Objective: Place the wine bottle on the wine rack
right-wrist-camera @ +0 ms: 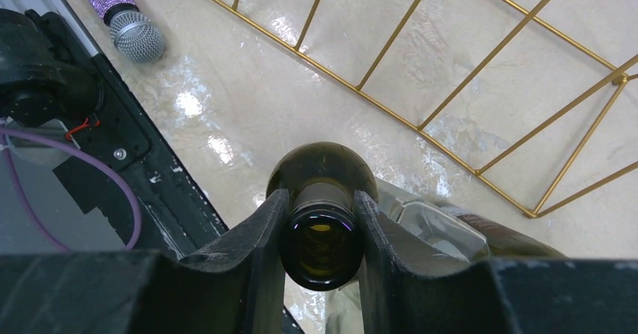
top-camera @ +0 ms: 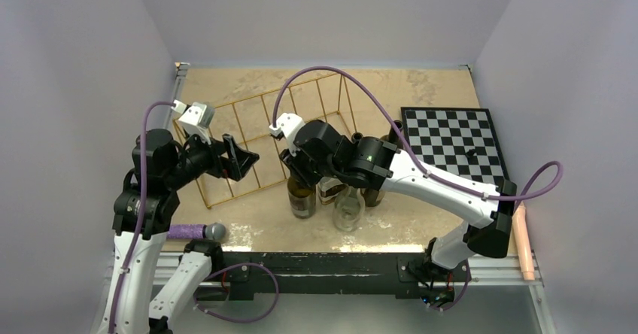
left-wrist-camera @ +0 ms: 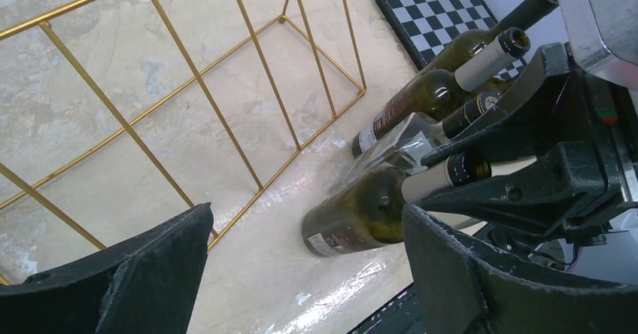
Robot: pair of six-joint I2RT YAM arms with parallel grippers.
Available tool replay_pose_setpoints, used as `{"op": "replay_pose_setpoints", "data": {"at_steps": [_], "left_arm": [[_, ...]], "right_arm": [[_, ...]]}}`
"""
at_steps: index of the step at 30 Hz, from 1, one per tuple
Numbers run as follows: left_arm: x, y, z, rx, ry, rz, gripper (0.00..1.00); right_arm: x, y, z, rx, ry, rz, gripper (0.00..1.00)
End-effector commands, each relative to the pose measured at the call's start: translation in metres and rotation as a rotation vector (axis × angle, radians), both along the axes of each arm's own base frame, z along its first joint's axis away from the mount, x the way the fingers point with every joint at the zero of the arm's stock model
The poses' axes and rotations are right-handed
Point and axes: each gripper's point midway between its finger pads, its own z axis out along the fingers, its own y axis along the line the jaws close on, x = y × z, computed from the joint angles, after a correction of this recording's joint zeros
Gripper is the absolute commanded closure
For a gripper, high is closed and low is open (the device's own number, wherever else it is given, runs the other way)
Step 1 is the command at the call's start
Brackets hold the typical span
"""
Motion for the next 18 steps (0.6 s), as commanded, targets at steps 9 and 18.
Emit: {"op": "replay_pose_setpoints", "data": {"at_steps": [9,18], "left_arm": [[-0.019,-0.026,-0.001,-0.078,-0.044,-0.183,0.01],[-0.042,-0.058,-0.013,-0.217,-0.018,-0.433,0.01]], "right_arm": [[-0.01,-0.003,0.095,0.175,-0.109,0.083,1.0],[-0.049,-0.016,0.134,0.264,-0.03,0.215,1.0]]}}
